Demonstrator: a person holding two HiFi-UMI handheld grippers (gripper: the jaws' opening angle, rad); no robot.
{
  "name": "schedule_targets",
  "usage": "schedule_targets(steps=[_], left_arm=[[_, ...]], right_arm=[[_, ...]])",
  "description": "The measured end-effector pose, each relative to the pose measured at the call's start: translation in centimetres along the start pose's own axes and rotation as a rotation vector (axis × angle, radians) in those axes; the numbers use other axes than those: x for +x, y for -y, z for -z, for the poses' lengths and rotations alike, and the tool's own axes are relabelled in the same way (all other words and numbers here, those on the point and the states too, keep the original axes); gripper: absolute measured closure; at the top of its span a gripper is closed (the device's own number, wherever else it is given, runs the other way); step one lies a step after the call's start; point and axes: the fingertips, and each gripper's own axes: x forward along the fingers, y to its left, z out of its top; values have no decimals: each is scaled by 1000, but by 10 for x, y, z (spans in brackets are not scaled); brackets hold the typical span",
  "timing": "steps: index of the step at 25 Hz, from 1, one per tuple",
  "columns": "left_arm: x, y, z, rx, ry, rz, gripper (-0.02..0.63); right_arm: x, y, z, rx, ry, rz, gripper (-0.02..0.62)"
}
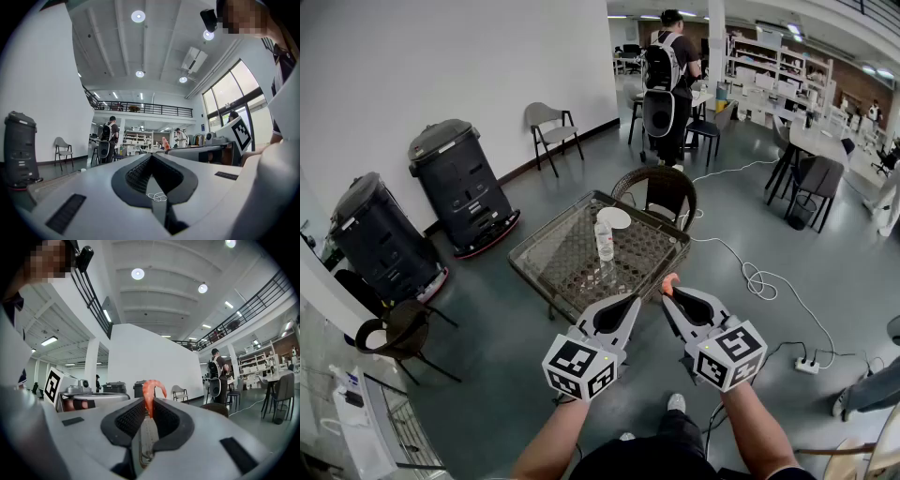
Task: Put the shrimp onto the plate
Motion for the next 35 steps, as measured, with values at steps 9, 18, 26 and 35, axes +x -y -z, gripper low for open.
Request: schedule_targets(steps=[9,18,26,35], left_arm=[[7,-2,6,-1,-5,9,598],[19,-3,3,9,-4,8,598],[49,-8,7,9,-15,-10,598],[102,-21,12,27,-28,-47,598]], right_arm=[[5,6,5,16,-4,-5,540],[6,17,2,20,5,-19,540],[13,50,2,38,12,-40,540],[29,107,4,30,16,-65,540]])
